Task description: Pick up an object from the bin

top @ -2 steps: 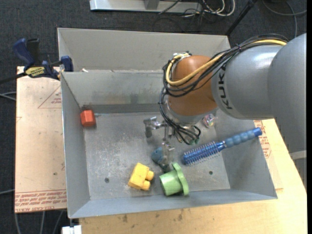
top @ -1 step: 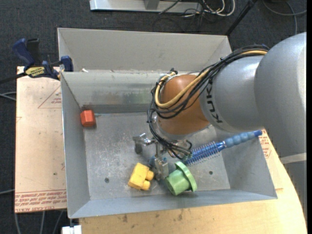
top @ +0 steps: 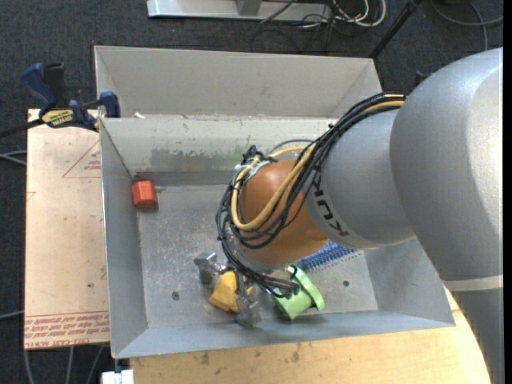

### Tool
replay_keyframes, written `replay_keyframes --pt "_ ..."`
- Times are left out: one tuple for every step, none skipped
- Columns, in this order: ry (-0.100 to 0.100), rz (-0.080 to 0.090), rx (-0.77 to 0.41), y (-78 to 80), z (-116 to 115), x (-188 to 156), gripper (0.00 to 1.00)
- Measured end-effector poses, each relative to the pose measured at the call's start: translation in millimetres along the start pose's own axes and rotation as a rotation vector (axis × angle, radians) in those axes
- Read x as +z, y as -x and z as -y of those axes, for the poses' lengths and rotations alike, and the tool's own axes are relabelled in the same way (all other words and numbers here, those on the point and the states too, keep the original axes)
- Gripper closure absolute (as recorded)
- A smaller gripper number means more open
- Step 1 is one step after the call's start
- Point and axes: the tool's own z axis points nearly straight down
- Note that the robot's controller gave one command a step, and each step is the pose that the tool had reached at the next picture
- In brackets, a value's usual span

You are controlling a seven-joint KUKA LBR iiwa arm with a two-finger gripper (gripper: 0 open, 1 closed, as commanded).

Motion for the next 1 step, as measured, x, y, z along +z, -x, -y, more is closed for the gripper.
replay_keyframes --pt "0.004 -0.012 -0.239 -0.2 43.4 -0.4 0.0"
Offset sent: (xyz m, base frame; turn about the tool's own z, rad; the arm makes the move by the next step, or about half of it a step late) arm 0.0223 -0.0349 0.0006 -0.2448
